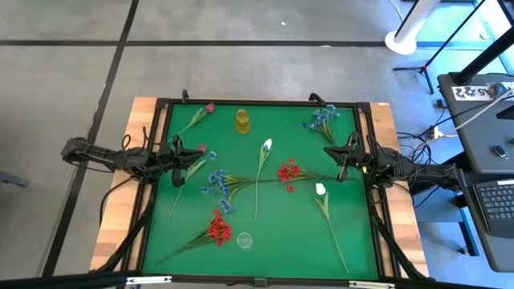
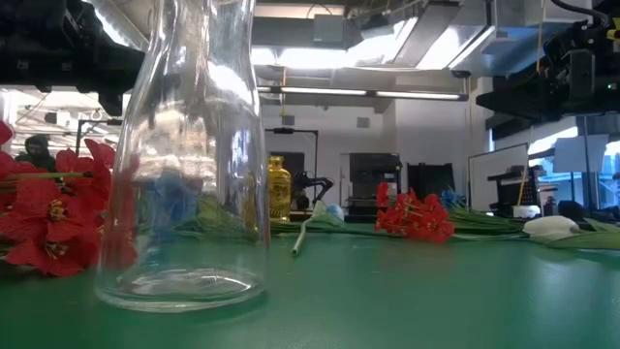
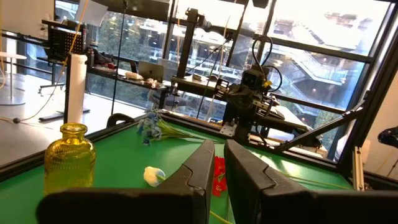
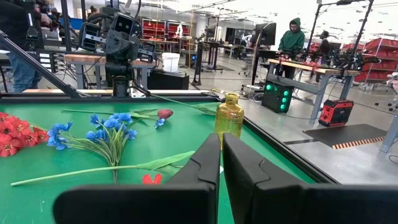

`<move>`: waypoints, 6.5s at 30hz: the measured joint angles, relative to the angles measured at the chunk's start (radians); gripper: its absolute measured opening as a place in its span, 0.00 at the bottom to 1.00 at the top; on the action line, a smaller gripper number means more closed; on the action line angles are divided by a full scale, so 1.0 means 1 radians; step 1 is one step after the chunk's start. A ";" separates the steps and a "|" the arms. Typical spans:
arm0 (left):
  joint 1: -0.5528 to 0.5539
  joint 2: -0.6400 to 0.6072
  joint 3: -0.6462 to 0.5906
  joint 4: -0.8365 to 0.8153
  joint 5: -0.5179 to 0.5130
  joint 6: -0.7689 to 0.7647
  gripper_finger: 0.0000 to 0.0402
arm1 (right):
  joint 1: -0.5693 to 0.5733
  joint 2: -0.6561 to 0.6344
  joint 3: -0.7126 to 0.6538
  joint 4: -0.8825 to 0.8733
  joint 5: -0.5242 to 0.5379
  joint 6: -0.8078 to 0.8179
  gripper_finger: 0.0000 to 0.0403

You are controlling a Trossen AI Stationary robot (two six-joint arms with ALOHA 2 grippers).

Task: Sort flowers into vase by color

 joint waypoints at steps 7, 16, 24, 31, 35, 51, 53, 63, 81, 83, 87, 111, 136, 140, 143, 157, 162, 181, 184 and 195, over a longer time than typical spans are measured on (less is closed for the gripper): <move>0.000 0.000 0.000 0.000 0.000 0.000 0.09 | 0.000 0.000 0.000 0.000 0.000 0.000 0.05; 0.000 0.000 0.000 0.000 0.000 0.000 0.09 | 0.000 0.000 0.000 0.000 0.000 0.000 0.05; 0.000 0.000 0.000 0.000 0.000 0.000 0.09 | 0.000 0.000 0.000 0.000 0.000 0.000 0.05; 0.000 0.000 0.000 0.000 0.000 0.000 0.09 | 0.000 0.000 0.000 0.000 0.000 0.000 0.05; 0.000 0.000 0.000 0.000 0.000 0.000 0.09 | 0.000 0.000 0.000 0.000 0.000 0.000 0.05; 0.000 0.000 0.000 0.029 0.000 -0.003 0.09 | 0.000 0.000 0.000 0.000 0.000 0.000 0.05; 0.000 0.000 0.000 0.029 0.005 -0.008 0.09 | 0.000 0.000 0.000 0.000 0.000 0.000 0.05; 0.000 0.006 0.000 0.032 0.005 0.083 0.09 | 0.000 0.000 0.000 0.000 0.000 0.000 0.05; 0.002 0.010 0.000 0.070 -0.169 0.027 0.09 | 0.000 0.000 0.000 0.000 0.000 0.000 0.05; 0.004 0.020 0.006 -0.001 -0.172 -0.070 0.09 | 0.000 0.000 0.000 0.000 0.000 0.000 0.05; 0.005 0.053 0.054 -0.151 -0.171 -0.217 0.09 | 0.000 0.000 0.000 0.000 0.000 0.000 0.05; 0.570 0.755 0.654 -0.661 -0.018 -0.238 0.09 | 0.000 0.000 0.000 0.000 0.000 0.000 0.05; 1.101 1.235 0.893 -0.971 0.417 -0.072 0.48 | 0.000 0.000 0.000 0.000 0.000 0.000 0.05; 1.166 1.327 0.893 -1.011 0.392 -0.028 0.50 | 0.000 0.000 0.000 0.000 0.000 0.000 0.05; 1.189 1.372 0.893 -1.032 0.374 -0.026 0.50 | 0.000 0.000 0.000 0.000 0.000 0.000 0.05; 1.189 1.485 0.893 -1.024 0.300 0.013 0.50 | 0.000 0.000 0.000 0.000 0.000 0.000 0.05; 1.189 1.493 0.893 -0.999 0.273 0.010 0.48 | 0.000 0.000 0.000 0.000 0.000 0.000 0.05; 1.183 1.493 0.895 -0.998 0.307 -0.008 0.11 | 0.000 0.000 0.000 0.000 0.000 0.000 0.05; 1.183 1.493 0.895 -0.985 0.308 -0.008 0.03 | 0.000 0.000 0.000 0.000 0.000 0.000 0.05; 1.162 1.451 1.083 -0.973 0.476 -0.031 0.01 | 0.000 0.000 0.000 0.000 0.000 0.000 0.05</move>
